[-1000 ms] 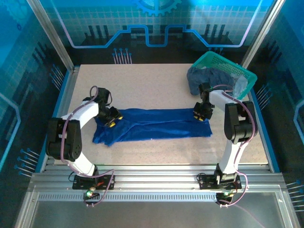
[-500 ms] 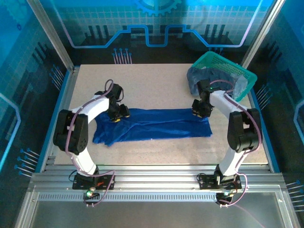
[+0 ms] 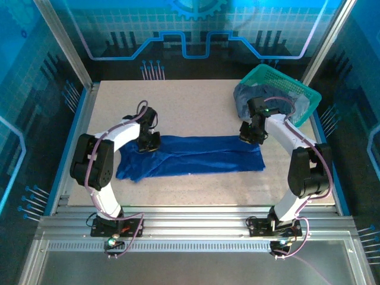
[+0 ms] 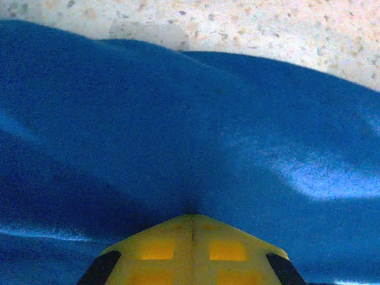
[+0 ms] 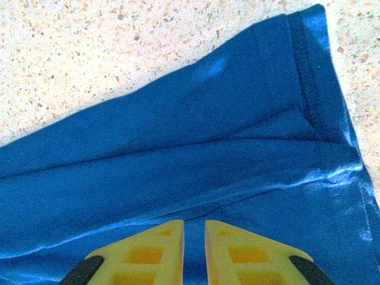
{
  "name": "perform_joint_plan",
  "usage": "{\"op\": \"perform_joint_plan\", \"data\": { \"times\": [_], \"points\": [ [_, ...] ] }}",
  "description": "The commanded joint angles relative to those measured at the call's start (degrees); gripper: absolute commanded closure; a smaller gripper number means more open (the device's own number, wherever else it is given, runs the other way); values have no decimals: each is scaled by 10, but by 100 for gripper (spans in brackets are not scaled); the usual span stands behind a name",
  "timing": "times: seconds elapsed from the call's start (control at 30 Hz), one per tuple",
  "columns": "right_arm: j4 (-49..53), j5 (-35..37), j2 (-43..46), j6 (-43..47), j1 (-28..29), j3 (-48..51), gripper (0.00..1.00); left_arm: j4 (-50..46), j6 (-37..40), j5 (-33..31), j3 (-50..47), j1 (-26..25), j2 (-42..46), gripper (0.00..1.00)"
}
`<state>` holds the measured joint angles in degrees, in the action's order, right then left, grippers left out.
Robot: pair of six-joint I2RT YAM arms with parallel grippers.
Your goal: Fold and stack the t-shirts
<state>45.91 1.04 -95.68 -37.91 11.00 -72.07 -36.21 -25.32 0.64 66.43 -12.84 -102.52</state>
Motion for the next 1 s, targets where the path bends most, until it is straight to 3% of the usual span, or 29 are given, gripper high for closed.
{"op": "perform_joint_plan", "data": {
  "times": [0.0, 0.27, 0.37, 0.67, 0.7, 0.77, 0.9, 0.97],
  "points": [
    [19, -3, 14, 6, 8, -18, 82, -20, -2, -5, -16, -8, 50, 100],
    [21, 1, 12, 8, 13, -23, 83, -70, -87, 70, -60, -60, 145, 100],
    [18, -3, 9, 10, 15, -18, 83, -73, -127, 114, -87, -87, 146, 100],
    [18, -9, 1, 20, 20, -4, 84, -39, -207, 138, -111, -162, 123, 100],
    [18, -10, 1, 21, 19, -3, 84, -39, -212, 138, -110, -168, 117, 94],
    [18, -10, -1, 24, 20, 1, 84, -44, -223, 145, -111, -176, 105, 71],
    [17, -11, -6, 29, 19, 2, 84, -41, -243, 165, -125, -177, 111, 59],
    [16, -11, -9, 30, 20, 0, 84, 3, -265, 200, -149, -169, 130, 57]
  ]
}}
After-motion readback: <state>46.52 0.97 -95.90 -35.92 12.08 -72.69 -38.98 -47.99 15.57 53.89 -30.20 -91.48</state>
